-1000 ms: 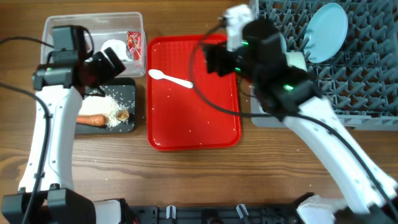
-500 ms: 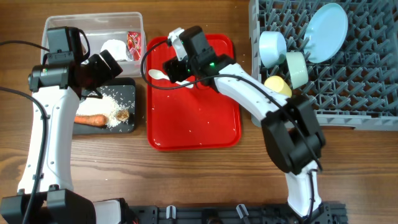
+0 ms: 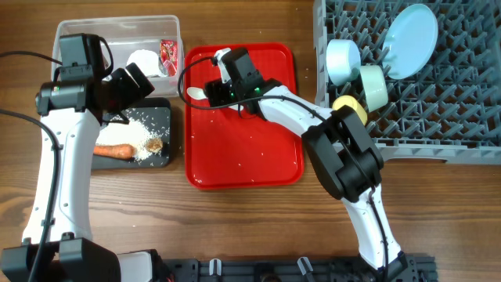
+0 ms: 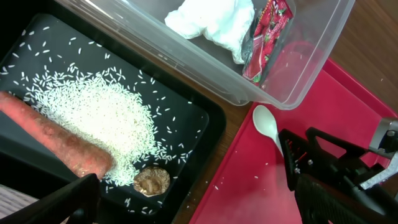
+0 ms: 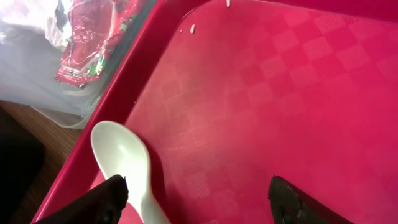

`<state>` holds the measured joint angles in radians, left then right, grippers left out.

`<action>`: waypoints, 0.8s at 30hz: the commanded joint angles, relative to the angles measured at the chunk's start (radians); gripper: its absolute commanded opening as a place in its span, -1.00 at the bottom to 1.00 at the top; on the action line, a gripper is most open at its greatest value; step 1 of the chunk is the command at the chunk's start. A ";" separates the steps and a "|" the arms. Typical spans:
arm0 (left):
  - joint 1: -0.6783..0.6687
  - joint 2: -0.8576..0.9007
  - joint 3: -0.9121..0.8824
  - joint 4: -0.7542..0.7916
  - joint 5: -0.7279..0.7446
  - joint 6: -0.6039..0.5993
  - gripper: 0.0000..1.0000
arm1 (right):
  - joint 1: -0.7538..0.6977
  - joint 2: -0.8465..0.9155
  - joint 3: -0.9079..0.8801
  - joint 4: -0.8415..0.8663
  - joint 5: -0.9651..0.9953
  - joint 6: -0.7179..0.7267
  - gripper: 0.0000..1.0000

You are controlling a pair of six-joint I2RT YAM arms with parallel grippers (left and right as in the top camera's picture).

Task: Sort waste into correct bins and load items into the dishwasher rack
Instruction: 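Move the right gripper to the white spoon and grasp it, then carry the spoon to the rack and insert it upright with the right gripper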

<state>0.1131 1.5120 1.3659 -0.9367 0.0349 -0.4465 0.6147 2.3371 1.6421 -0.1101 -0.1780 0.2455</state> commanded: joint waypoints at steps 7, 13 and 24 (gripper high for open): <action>0.003 -0.020 -0.008 -0.003 -0.074 0.024 0.99 | 0.139 0.044 0.008 -0.188 0.104 0.072 0.22; 0.003 -0.020 -0.008 -0.004 -0.074 0.024 1.00 | 0.151 0.043 0.046 -0.389 0.126 0.167 -0.24; 0.003 -0.020 -0.008 -0.020 -0.073 0.024 0.99 | 0.195 0.043 0.108 -0.551 0.122 0.172 -0.87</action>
<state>0.1131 1.5120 1.3659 -0.9466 -0.0284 -0.4389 0.7765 2.3234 1.7721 -0.6144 -0.0532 0.4072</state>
